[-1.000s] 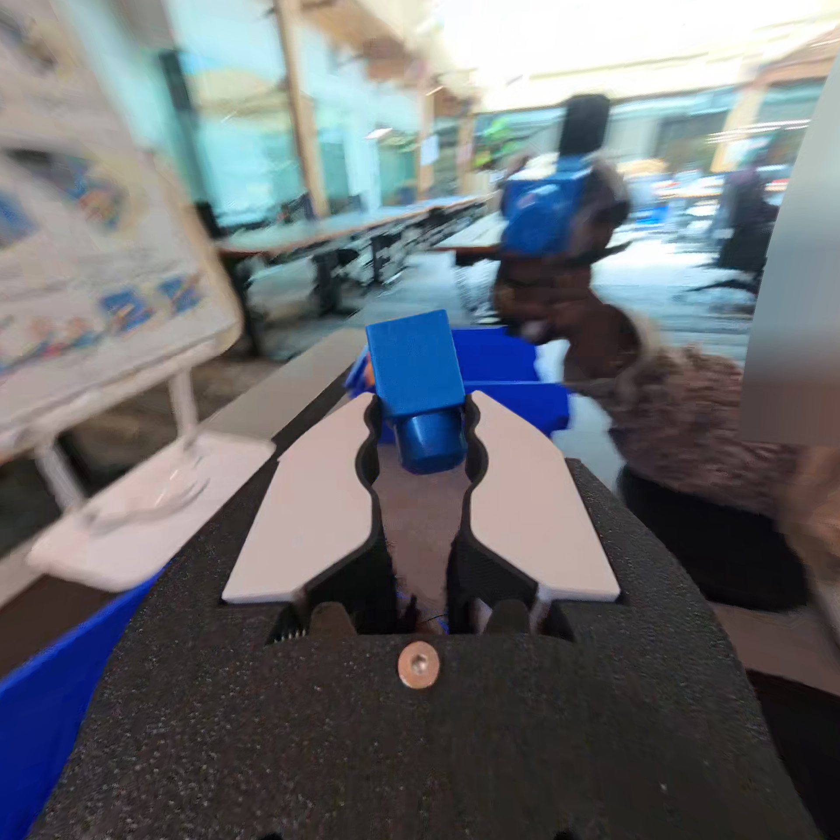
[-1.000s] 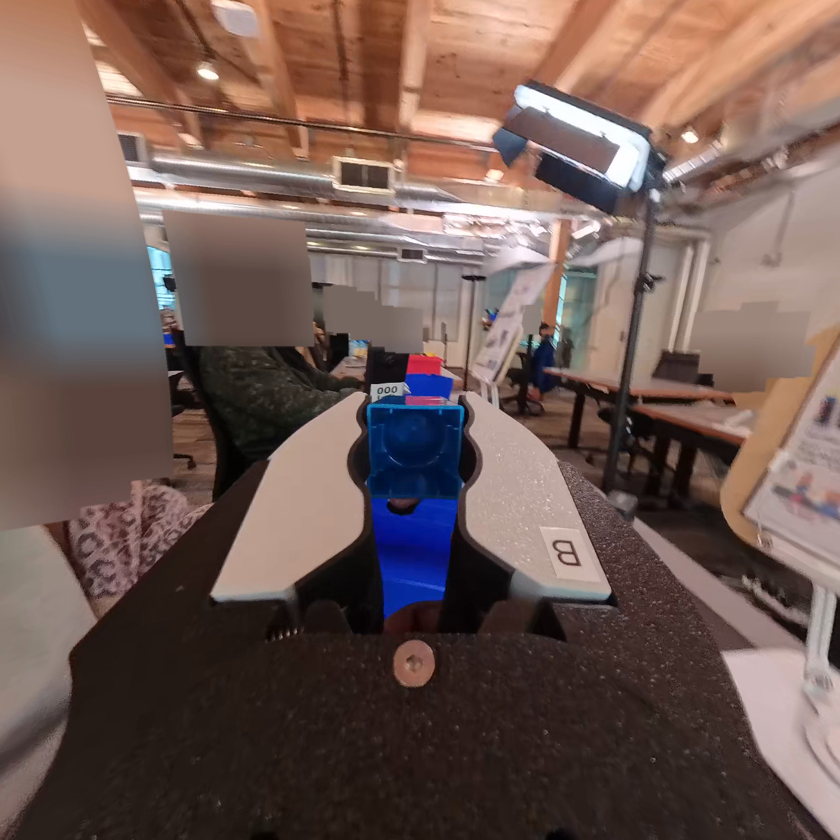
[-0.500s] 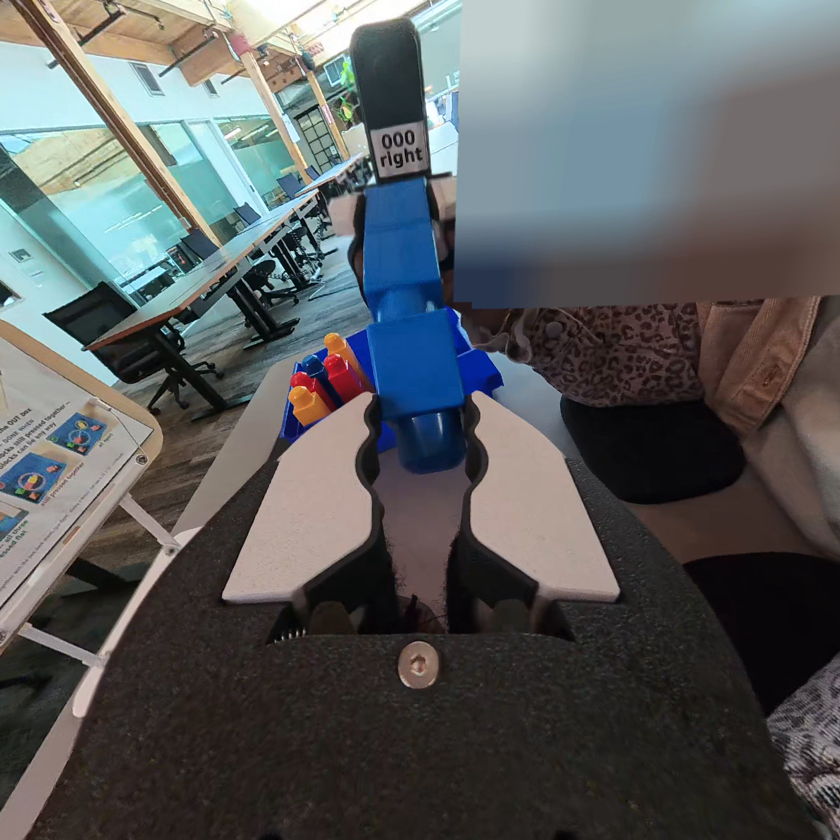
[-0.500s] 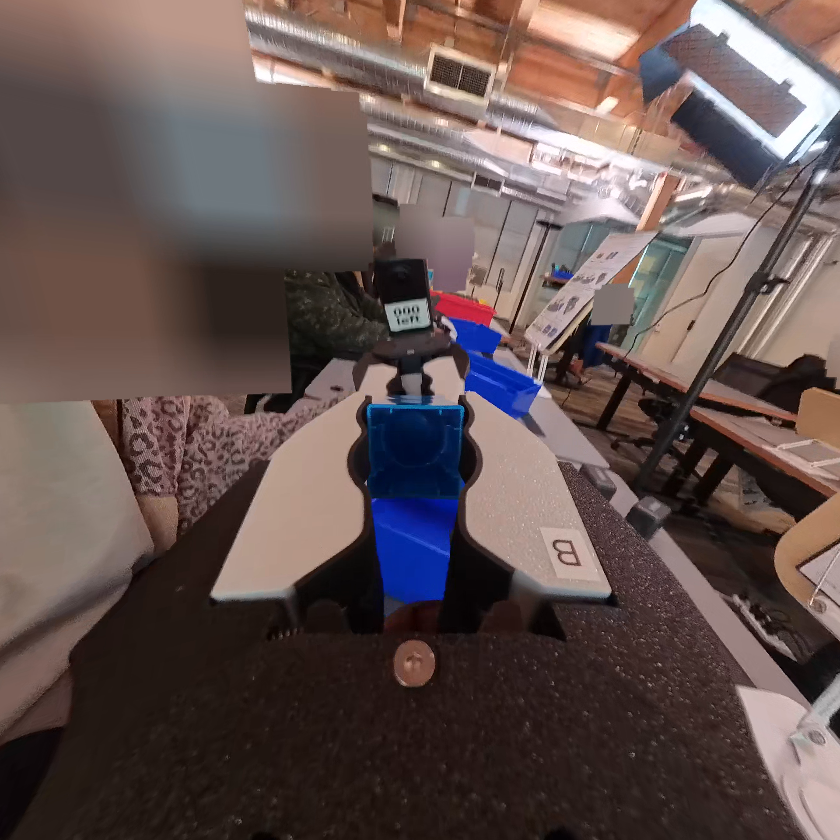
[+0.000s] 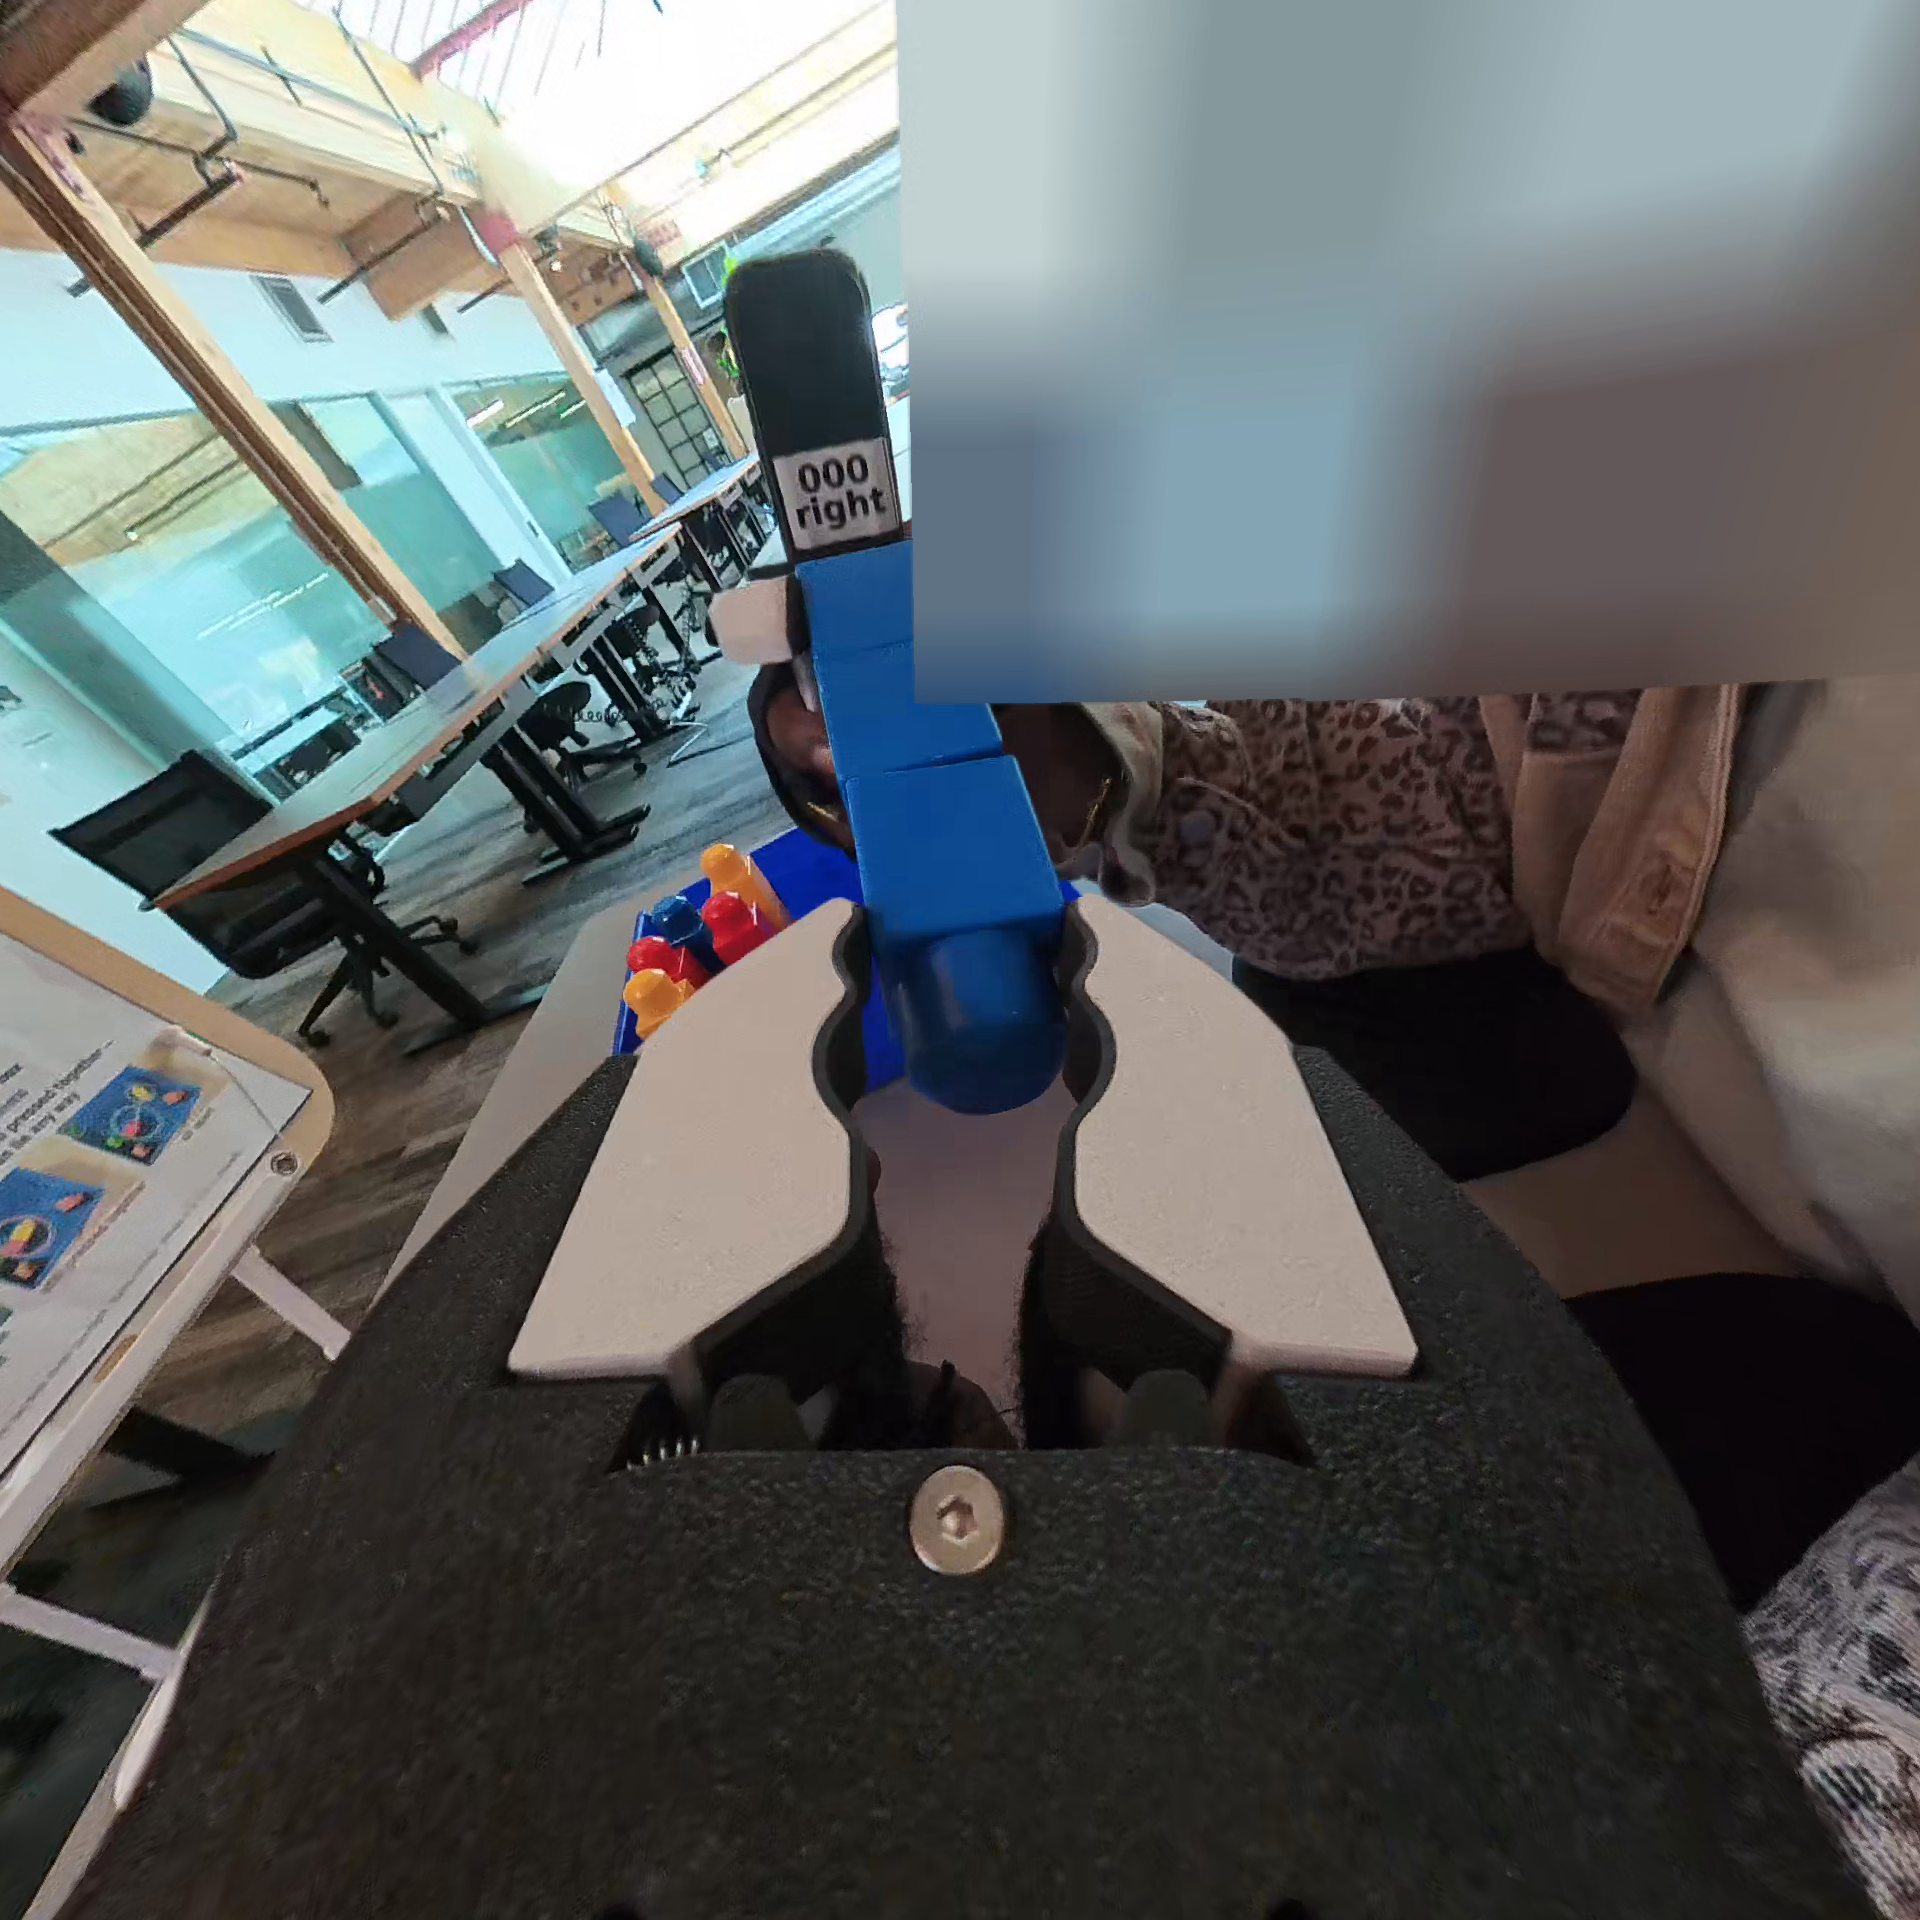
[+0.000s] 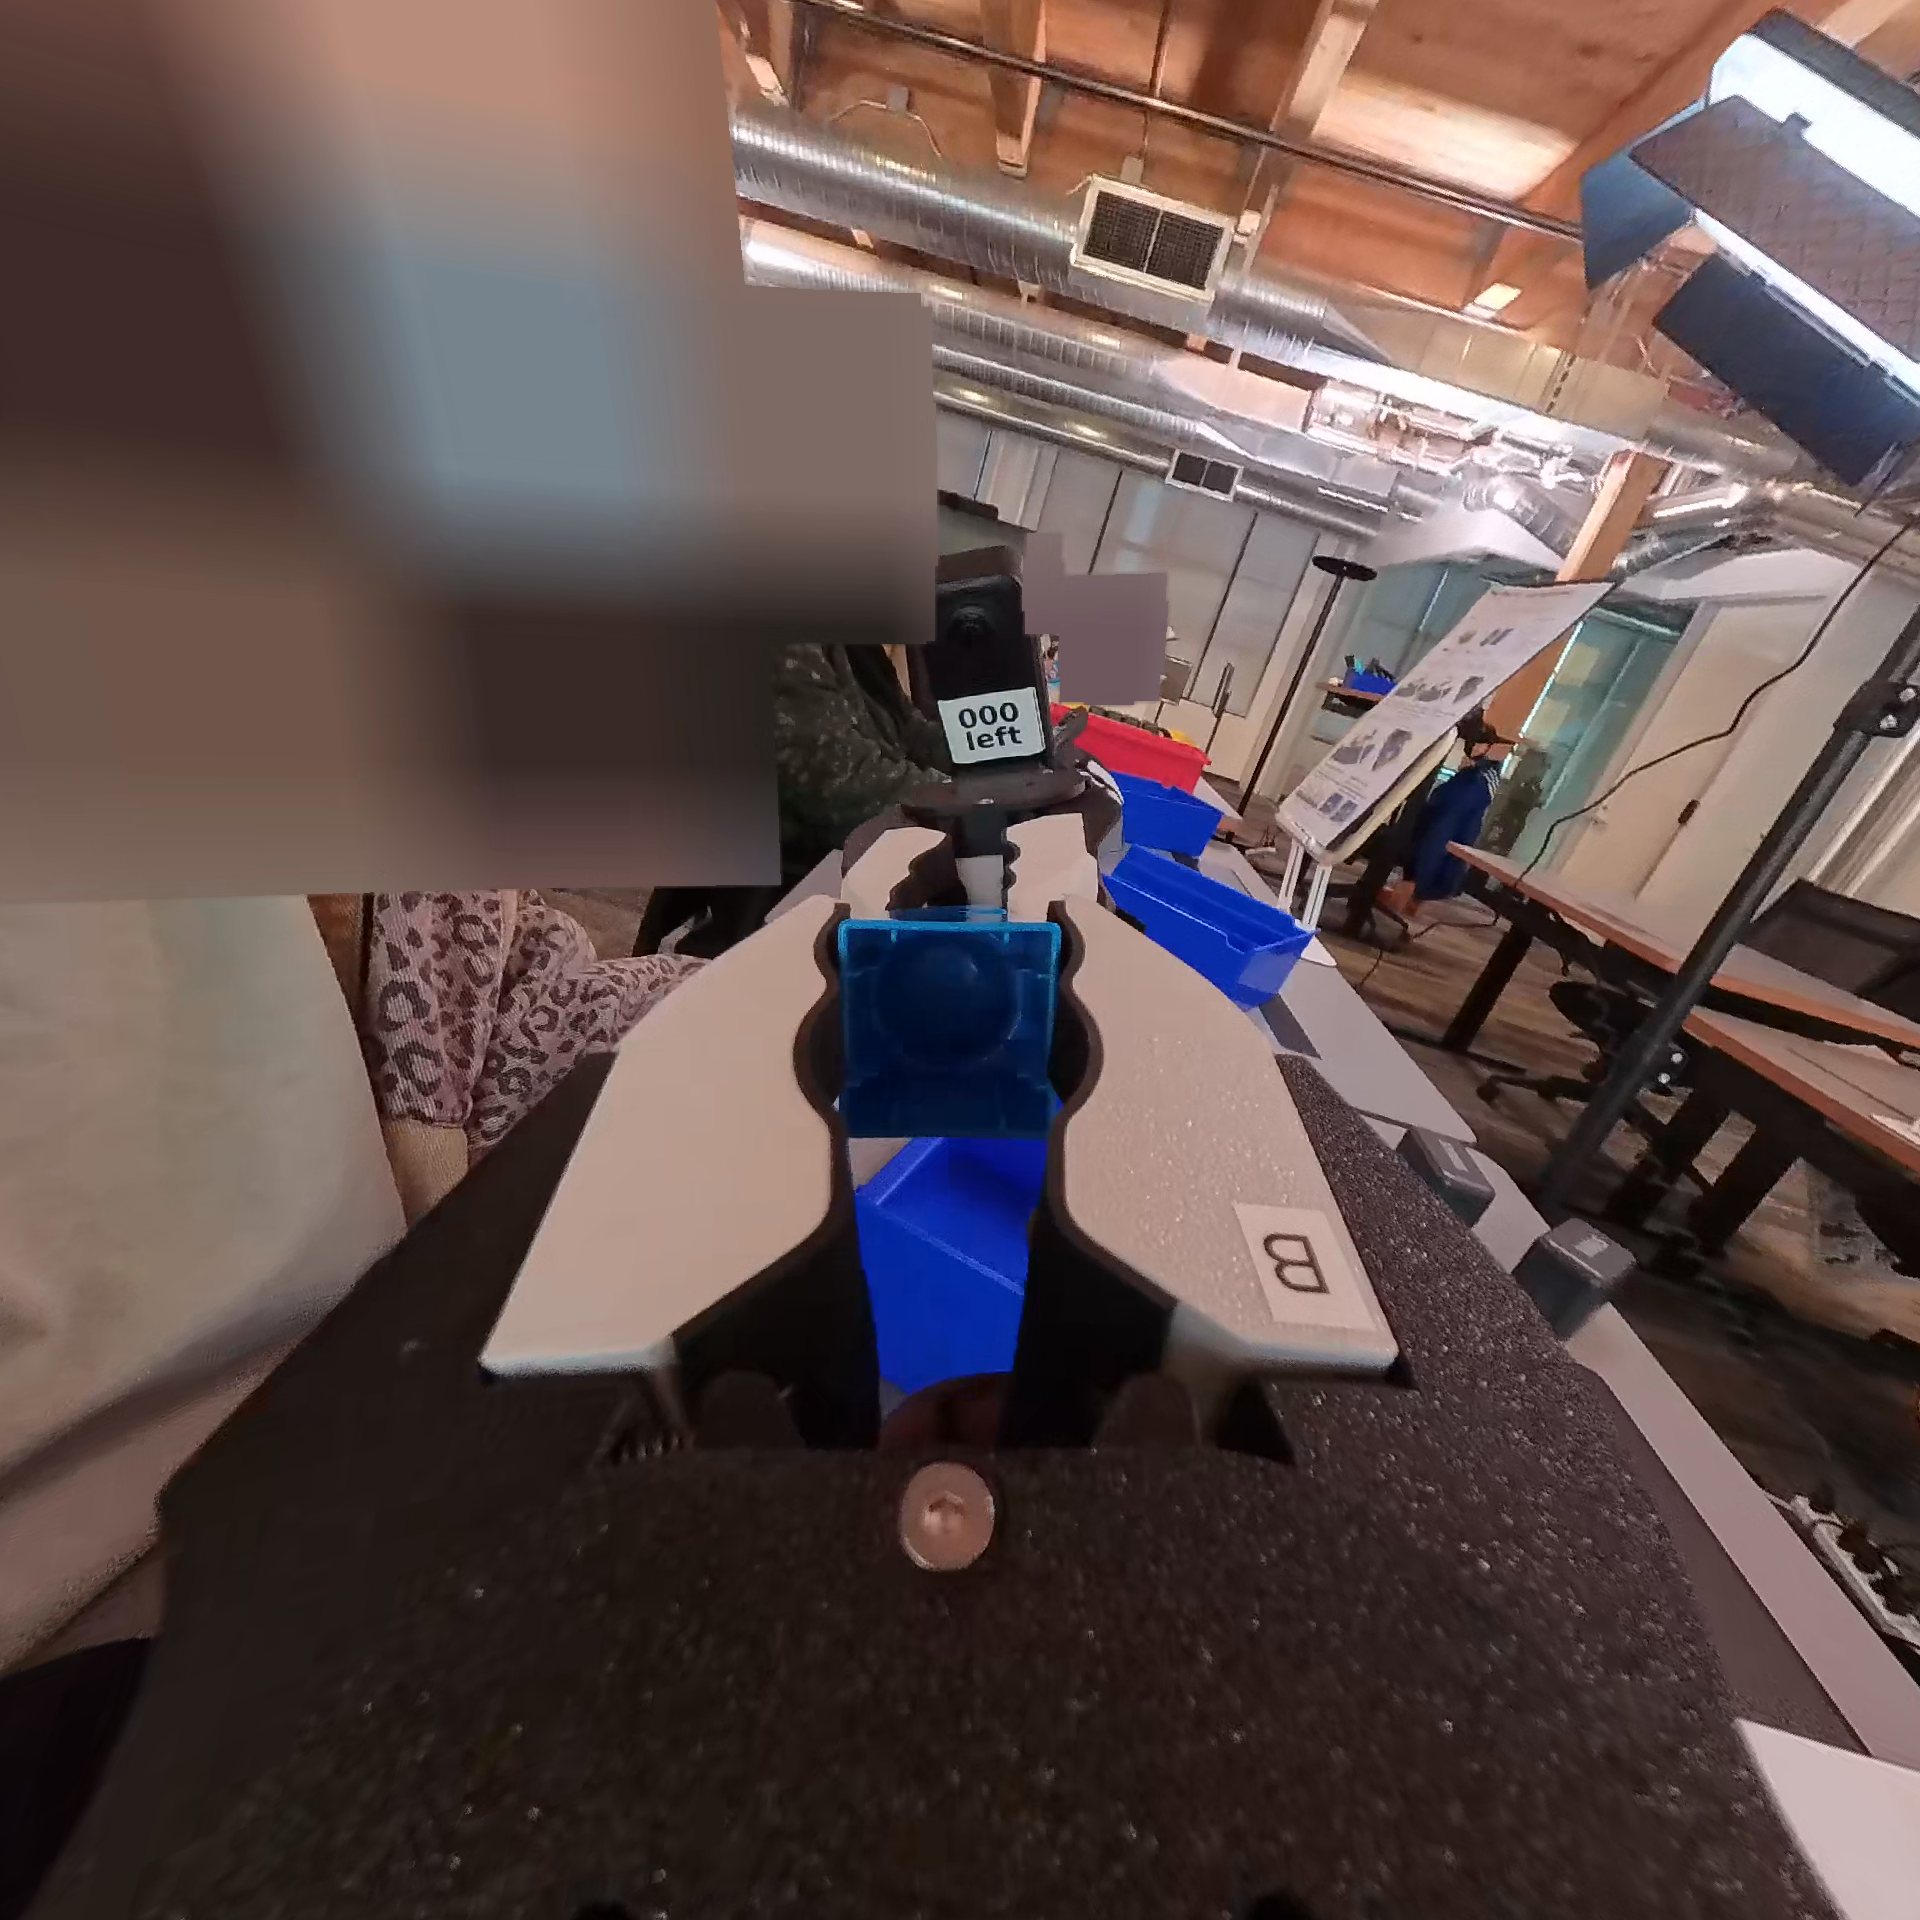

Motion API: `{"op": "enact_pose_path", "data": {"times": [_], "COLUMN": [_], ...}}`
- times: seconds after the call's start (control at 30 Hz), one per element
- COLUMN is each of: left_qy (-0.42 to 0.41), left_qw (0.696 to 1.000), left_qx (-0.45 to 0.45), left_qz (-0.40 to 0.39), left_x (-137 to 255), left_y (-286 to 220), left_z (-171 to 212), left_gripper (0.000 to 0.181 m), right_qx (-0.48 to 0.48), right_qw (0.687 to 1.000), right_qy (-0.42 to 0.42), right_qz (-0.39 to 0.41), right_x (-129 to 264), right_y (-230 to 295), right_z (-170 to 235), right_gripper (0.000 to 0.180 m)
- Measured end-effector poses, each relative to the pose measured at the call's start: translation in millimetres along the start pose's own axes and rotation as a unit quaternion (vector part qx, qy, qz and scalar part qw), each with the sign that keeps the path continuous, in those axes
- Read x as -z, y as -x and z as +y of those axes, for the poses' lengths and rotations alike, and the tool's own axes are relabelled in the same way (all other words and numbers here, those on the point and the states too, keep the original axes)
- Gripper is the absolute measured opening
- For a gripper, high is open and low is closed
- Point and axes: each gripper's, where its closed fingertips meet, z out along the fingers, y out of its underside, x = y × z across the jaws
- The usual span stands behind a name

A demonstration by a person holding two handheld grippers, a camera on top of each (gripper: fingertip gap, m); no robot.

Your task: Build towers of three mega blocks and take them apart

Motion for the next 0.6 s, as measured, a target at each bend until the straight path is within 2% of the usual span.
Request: {"op": "enact_pose_path", "data": {"times": [0.1,0.4,0.6], "left_qy": [-0.019,-0.179,-0.2], "left_qw": [1.0,0.983,0.978], "left_qx": [0.002,0.046,0.053], "left_qz": [0.0,0.003,-0.002], "left_x": [-1,3,3], "left_y": [1,10,14], "left_z": [-6,-49,-55], "left_gripper": [0.034,0.036,0.037], "right_qx": [0.008,0.041,0.042], "right_qw": [1.0,0.995,0.992], "right_qy": [-0.012,-0.09,-0.115], "right_qz": [0.0,0.017,0.022], "right_x": [0,-4,-4], "right_y": [1,0,-2], "right_z": [-4,-25,-29], "right_gripper": [0.036,0.036,0.036]}}
